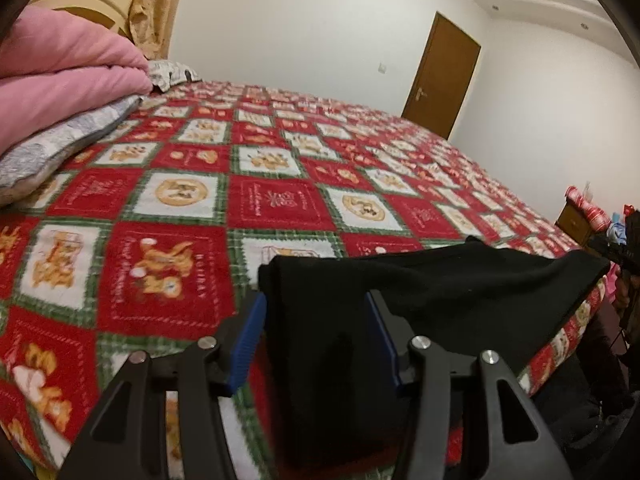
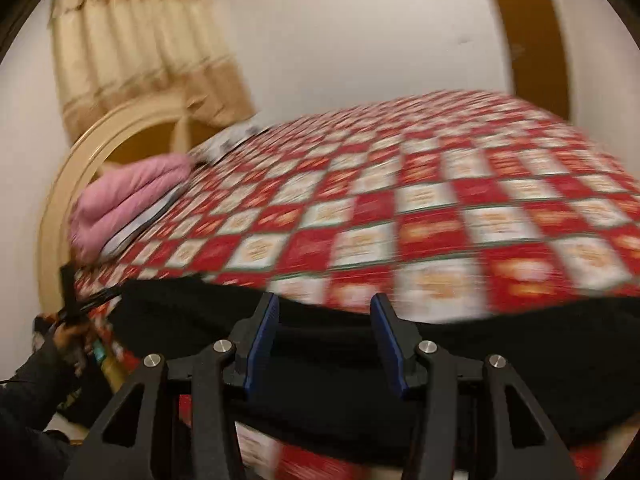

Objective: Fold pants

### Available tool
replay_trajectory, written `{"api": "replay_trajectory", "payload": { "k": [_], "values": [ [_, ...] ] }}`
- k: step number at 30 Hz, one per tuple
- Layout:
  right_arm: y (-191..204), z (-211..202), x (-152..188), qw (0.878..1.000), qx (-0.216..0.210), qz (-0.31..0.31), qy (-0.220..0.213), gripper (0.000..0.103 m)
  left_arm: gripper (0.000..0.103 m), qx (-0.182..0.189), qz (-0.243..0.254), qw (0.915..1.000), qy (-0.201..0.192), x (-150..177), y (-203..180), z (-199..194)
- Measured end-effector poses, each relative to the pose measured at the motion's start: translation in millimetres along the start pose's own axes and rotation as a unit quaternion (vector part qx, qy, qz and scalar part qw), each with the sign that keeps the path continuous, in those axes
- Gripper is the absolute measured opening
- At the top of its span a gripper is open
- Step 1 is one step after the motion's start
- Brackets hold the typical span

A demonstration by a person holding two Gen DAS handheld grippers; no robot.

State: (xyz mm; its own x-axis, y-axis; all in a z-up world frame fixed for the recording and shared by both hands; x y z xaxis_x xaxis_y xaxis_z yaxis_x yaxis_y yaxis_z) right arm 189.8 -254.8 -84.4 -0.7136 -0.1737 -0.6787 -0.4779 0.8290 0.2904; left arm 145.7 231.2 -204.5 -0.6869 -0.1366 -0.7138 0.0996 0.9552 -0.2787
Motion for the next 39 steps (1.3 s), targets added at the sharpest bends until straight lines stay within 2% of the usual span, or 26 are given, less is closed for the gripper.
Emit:
{"api": "replay_trajectory", "payload": {
  "k": [4,8,11,14,17,18,22,24,26,31,36,39],
  "values": [
    [70.3,78.3,-12.9,0.996,-0.061,-0.040,0.051,0.050,0.054,-0.013,-0.011,0.9998,0.013,2.0,0.5,14.7],
    [114.2,144.2,-32.7,0.988,-0.110,-0.027,0.102,0.050,0.055,-0.019,-0.027,0.9994,0.006,6.4,5.0,16.0],
    [120.8,181.0,-43.5,0.981,-0.135,0.014,0.141,0.050,0.056,-0.018,-0.043,0.9989,-0.002,5.2,8.7,16.4],
    [124.1,216.7,-47.2,0.966,-0.163,0.070,0.186,0.050,0.056,-0.022,-0.038,0.9990,-0.008,2.6,7.8,18.6],
    [124.9,238.6,-40.8,0.956,-0.156,0.099,0.226,0.049,0.057,-0.026,-0.032,0.9990,-0.014,1.5,7.4,19.5],
    [126.3,242.2,-37.8,0.954,-0.157,0.102,0.233,0.045,0.057,-0.027,-0.030,0.9990,-0.017,1.7,7.5,19.6],
    [136.1,250.1,-31.3,0.945,-0.179,0.102,0.253,0.036,0.057,-0.025,-0.030,0.9988,-0.028,3.1,8.5,19.7],
    [141.7,251.9,-28.7,0.942,-0.187,0.100,0.261,0.017,0.057,-0.022,-0.033,0.9987,-0.032,3.4,9.2,19.6],
    [144.2,253.2,-28.3,0.944,-0.176,0.096,0.260,0.006,0.057,-0.022,-0.034,0.9986,-0.034,3.2,9.0,19.6],
    [143.9,251.2,-55.8,0.959,-0.156,0.096,0.215,0.004,0.058,-0.046,-0.028,0.9980,-0.034,-1.4,10.8,18.5],
    [134.9,271.9,-49.5,0.963,-0.115,0.090,0.226,0.003,0.060,-0.052,-0.030,0.9975,-0.038,-3.8,14.8,23.2],
    [133.7,272.8,-43.7,0.962,-0.124,0.089,0.227,0.004,0.060,-0.056,-0.030,0.9973,-0.037,-3.5,14.1,21.5]
  ]
}}
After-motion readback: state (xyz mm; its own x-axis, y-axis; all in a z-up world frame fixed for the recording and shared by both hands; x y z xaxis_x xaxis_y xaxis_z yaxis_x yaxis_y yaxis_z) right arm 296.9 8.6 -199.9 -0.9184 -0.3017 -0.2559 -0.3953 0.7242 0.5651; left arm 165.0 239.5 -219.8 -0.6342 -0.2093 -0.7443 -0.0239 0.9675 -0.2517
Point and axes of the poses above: each gripper's, at about its wrist camera, not at the fingertips, and z roughly the way its jaws point, y to its left, x to its underside, the point moved 7 cm from there along z, roughly the way its jaws point, and after that the axes turned 5 degrees about y, right-handed, at the moved point
